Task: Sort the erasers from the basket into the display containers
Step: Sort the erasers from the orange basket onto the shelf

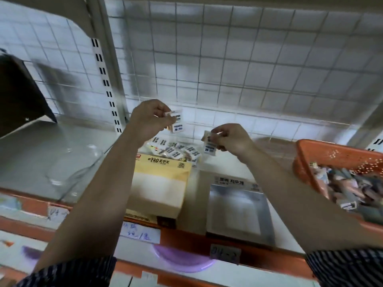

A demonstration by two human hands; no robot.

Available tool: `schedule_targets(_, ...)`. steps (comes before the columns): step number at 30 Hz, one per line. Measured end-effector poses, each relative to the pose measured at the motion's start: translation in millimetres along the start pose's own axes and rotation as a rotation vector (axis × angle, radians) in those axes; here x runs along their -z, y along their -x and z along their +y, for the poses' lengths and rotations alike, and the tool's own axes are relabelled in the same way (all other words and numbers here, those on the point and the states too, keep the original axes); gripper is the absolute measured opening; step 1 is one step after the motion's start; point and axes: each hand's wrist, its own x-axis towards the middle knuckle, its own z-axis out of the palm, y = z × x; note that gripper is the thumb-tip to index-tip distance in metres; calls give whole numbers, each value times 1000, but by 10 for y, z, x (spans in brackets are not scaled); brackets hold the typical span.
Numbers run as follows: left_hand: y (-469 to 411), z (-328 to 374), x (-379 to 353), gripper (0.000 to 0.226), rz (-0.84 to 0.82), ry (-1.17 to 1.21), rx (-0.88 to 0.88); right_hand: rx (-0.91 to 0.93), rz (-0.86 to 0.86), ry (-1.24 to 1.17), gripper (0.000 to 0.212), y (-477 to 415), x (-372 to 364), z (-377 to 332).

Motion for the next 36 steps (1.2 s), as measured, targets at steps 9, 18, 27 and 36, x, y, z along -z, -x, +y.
schedule_targets(9,-1,-377,190,17,-67,-55,44,-144,-46,12,21,-76,-638,104)
schedule_targets(18,-63,-419,58,12,-175,-36,107,-106,-119,212,11,-13,-609,24)
schedule_targets(27,-301,-543,-261,14,-411,-214,152,-85,48,128,13,148,-163,54)
schedule_targets(36,-368,-525,-343,21,-483,-588,-31,-87,84,112,11,406,277,77)
